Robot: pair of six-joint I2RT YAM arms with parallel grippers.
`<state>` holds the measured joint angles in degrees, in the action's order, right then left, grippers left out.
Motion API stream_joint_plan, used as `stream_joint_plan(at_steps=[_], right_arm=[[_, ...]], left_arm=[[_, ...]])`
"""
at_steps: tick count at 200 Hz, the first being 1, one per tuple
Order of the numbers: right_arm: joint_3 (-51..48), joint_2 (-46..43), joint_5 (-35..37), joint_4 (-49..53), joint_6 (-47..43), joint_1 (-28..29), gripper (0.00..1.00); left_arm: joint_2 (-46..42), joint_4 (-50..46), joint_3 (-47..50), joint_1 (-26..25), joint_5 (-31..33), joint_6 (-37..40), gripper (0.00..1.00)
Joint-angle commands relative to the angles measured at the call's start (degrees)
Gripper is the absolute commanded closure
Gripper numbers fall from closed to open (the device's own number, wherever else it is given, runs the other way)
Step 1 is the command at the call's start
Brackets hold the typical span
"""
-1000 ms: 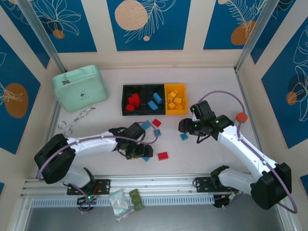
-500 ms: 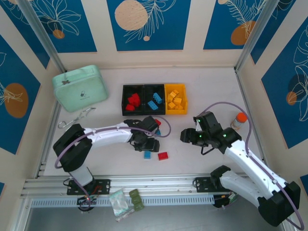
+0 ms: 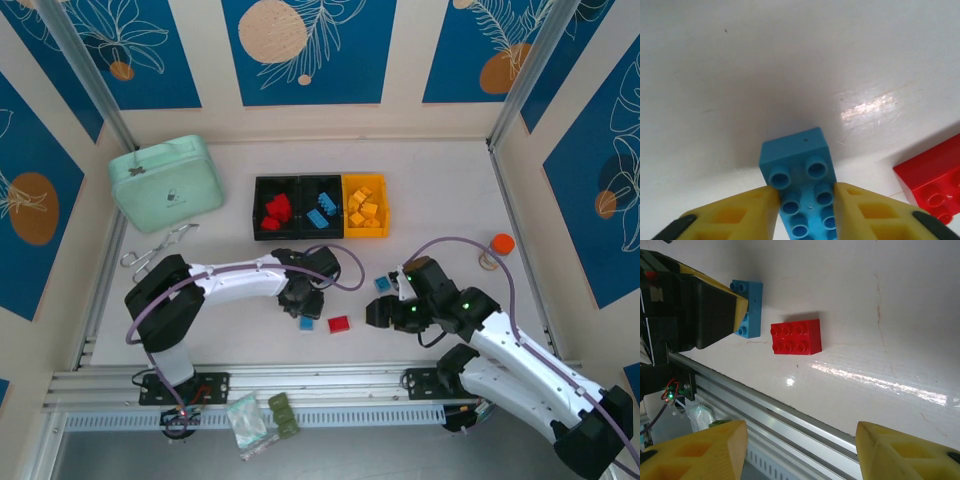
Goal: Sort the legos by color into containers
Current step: Pick up the lego from the middle-left of the table.
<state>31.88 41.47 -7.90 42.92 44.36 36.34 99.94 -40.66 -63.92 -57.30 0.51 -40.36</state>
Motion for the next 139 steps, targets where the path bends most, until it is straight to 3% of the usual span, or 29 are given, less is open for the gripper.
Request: stream_joint_plan(at_steps=[1,55,79,97,117,139], right_arm=[[-0.6,-1.3,-0.1,0.7,2.1,0.3,0.41],[-0.6,0.3,0.7,-1.0,2.0,0.4,0.41],[-0.6,1.7,0.6,-1.6,2.0,0.4,0.41],[-0.6,1.8,1.0,-1.6,2.2,0.4,0.41],[-1.1,1.2,1.4,-1.5,2.5,0.4,0.41],[-1.3,1.1,1.7,-1.7,2.7,0.4,0.41]], left_arm=[[2.2,-0.2,1.8,-0.2,1.9,0.5,0.72],[-0.2,0.7,3.2,1.0,4.2,0.4,0.74],[1.2,1.3,2.9,1.0,3.1,0.6,0.58],[2.5,1.8,2.6,0.8,2.3,0.7,0.52],[3.6,1.6,2.2,0.6,2.5,1.0,0.53],[3.8,1.5,2.3,0.6,2.9,1.0,0.65]])
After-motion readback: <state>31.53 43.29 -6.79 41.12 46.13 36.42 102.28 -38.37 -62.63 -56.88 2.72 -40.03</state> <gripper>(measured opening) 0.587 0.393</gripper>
